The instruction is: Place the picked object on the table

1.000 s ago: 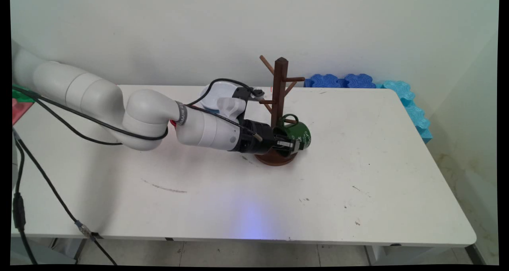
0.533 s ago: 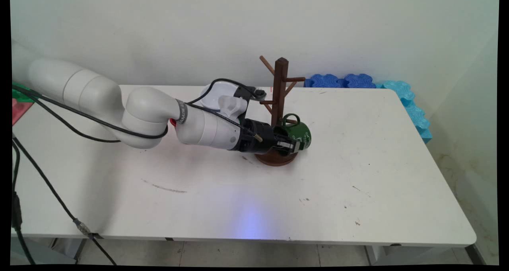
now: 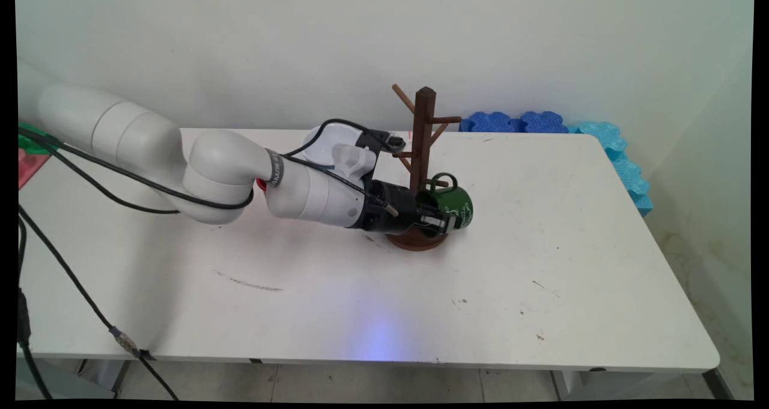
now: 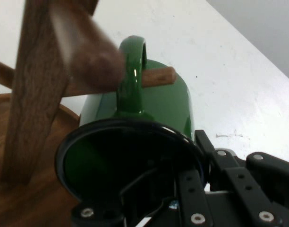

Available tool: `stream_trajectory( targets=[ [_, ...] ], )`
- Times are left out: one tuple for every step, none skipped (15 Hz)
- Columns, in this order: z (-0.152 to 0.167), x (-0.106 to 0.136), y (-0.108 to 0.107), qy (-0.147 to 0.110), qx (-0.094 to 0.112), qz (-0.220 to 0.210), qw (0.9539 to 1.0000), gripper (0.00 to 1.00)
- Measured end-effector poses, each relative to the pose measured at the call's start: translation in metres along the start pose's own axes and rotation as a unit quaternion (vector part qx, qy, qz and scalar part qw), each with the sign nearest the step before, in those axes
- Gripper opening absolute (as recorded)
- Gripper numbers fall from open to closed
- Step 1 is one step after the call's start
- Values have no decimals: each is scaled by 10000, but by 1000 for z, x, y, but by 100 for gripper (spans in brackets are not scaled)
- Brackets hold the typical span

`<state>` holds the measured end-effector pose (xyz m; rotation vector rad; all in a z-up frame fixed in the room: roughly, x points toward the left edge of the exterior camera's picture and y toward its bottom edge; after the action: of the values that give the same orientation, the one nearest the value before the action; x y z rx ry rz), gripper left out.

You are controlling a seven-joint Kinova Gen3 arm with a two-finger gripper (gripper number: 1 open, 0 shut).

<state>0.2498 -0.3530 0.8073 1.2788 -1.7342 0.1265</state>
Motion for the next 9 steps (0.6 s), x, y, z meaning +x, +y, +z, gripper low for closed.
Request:
stream_trajectory(
  targets=[
    [0, 0, 1, -7, -8, 16, 10000, 0],
    [-1, 0, 2, -13, -15, 28, 10000, 0],
    [-1, 0, 3, -23, -27, 47, 10000, 0],
    [-1, 0, 5, -31, -39, 65, 10000, 0],
    [-1, 0, 6, -41, -54, 85, 9999, 0],
    [-2, -1, 8, -48, -69, 104, 9999, 0],
    [-2, -1, 9, -52, -79, 117, 9999, 0],
    [-2, -1, 11, -58, -96, 136, 9998, 0],
    [-2, -1, 12, -61, -107, 149, 9998, 0]
  ],
)
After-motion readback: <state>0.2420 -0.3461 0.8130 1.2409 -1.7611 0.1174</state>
